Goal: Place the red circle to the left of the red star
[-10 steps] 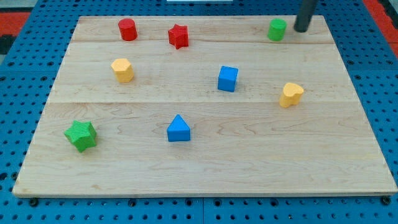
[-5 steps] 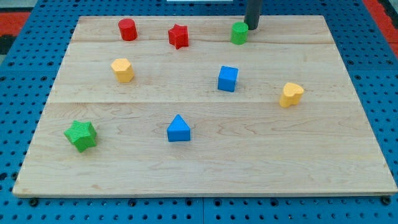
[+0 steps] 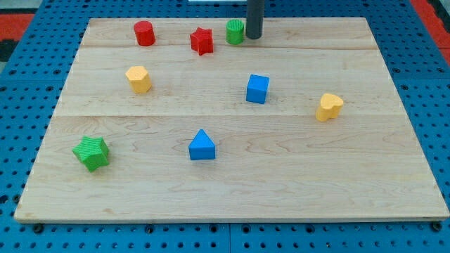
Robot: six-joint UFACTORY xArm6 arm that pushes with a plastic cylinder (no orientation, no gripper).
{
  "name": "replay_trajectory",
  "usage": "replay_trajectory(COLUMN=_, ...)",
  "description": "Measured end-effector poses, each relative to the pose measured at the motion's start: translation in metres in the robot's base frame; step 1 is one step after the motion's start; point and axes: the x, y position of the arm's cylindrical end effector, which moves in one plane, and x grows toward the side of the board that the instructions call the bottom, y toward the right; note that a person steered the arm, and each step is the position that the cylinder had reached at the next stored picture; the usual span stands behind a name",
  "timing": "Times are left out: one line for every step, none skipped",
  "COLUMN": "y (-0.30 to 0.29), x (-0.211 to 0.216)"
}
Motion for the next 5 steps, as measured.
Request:
replay_trajectory(y=0.018, x=0.003)
replay_trajectory(y=-0.012, x=-0.025)
replay_trajectory(y=-0.067, x=-0.027)
replay_trajectory(y=-0.107, x=-0.024)
replay_trajectory(y=-0.1, x=0.002)
